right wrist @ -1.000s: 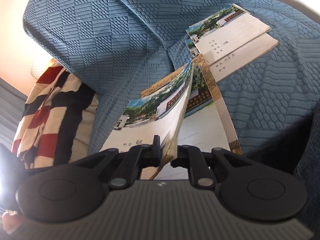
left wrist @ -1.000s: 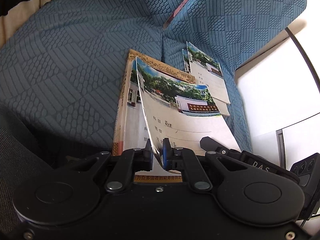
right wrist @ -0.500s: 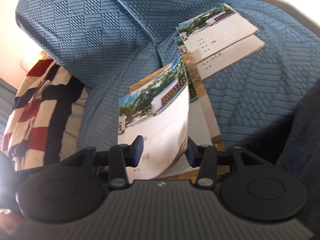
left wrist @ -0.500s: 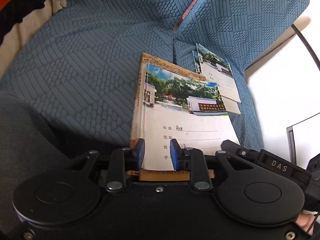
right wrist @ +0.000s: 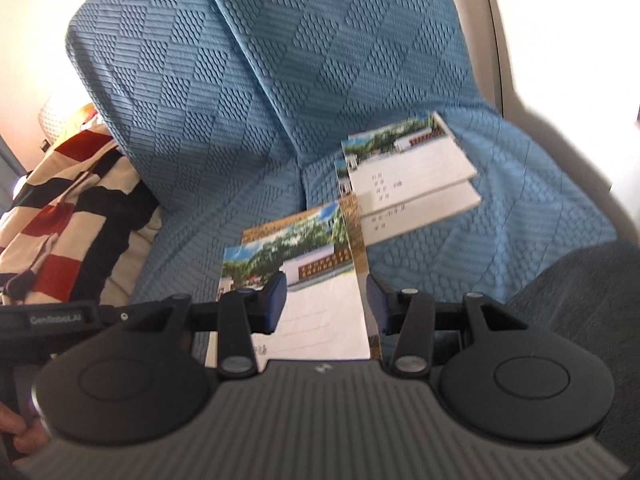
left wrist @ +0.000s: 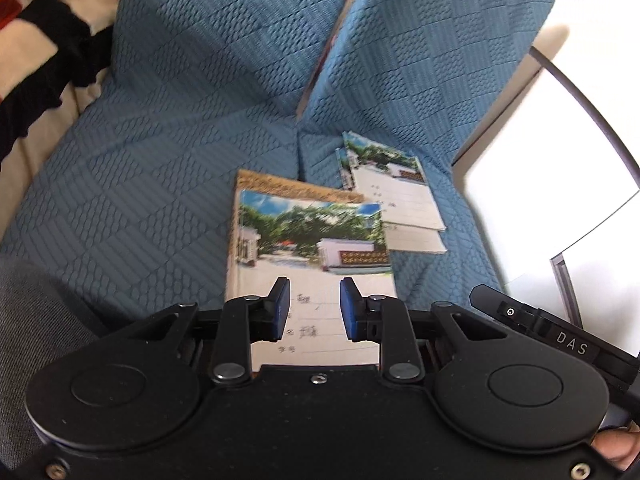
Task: Organize objects
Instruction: 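Withdraw both open grippers back from the book stack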
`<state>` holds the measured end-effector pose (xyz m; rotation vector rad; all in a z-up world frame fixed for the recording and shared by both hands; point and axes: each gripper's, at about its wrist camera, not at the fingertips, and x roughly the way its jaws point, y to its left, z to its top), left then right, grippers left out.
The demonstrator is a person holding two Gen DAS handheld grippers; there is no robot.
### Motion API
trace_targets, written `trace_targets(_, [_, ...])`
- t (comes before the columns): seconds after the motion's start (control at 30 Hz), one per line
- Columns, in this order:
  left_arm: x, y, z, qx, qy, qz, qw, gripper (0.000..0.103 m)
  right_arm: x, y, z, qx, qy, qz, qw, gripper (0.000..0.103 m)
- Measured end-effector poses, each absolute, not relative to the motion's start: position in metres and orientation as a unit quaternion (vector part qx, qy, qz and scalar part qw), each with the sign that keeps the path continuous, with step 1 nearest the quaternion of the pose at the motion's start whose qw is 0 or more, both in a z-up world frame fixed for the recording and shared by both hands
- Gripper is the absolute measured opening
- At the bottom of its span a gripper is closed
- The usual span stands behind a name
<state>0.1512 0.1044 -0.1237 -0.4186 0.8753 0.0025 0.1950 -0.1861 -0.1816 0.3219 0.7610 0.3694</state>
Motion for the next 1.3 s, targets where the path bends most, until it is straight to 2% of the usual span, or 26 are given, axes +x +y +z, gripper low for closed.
trace_targets(0.37, [0.150,0.060,-0.094,-0.180,0.387,-0.022,0.904,0.023,0.183,-0.212,-0.150,0.134,0.322,0.162,0.923,0.048])
trace_targets(0.7, [0.155,0.030,-0.093,-0.173,0.389,-0.044,0.904,0.023,0.175,-0.239,-0.147,0.135,0.306,0.142,0.932,0.047])
trace_targets(1.0, [0.168,0.019,-0.104,-0.165,0.405,-0.045,0.898,0.023,0.186,-0.254,-0.162,0.146,0.311,0.123,0.931,0.047])
trace_targets(1.3, [0.209,0.014,-0.133,-0.147,0.429,-0.044,0.890,0.024,0.220,-0.266,-0.218,0.148,0.302,0.096,0.937,0.047])
